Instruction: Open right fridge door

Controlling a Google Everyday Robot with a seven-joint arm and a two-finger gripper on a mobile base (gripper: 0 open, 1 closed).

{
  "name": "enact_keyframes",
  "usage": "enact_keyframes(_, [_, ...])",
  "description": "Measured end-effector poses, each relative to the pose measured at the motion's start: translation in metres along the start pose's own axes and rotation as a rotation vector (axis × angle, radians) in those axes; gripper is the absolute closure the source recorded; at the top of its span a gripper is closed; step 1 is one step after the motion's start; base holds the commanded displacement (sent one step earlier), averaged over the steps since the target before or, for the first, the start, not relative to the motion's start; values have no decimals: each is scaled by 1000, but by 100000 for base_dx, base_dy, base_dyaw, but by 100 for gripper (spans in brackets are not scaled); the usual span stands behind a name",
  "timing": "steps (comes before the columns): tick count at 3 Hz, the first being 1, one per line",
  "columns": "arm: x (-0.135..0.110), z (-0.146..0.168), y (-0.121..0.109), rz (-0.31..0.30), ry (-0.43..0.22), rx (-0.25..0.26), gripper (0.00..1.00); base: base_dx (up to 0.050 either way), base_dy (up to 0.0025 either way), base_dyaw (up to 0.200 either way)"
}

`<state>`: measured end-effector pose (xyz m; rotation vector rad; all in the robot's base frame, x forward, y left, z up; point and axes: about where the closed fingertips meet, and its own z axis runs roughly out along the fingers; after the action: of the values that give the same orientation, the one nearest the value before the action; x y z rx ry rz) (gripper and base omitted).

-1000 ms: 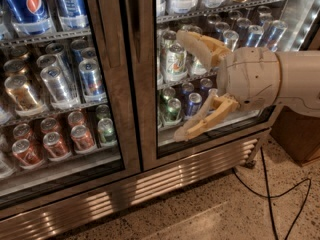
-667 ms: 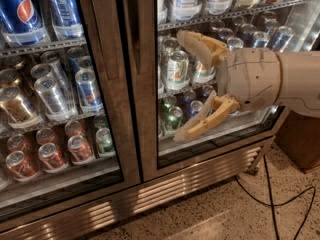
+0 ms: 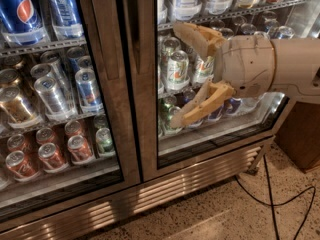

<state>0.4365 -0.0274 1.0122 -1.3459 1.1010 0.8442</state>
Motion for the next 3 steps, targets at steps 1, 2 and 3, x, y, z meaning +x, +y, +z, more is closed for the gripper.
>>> enact_keyframes(1, [-8, 11, -36, 40, -12, -14, 0, 0, 0, 0])
enact_keyframes(2, [-8, 11, -36, 40, -12, -14, 0, 0, 0, 0])
enact_keyframes(3, [-3, 29, -31, 44, 18, -52, 0, 0, 0, 0])
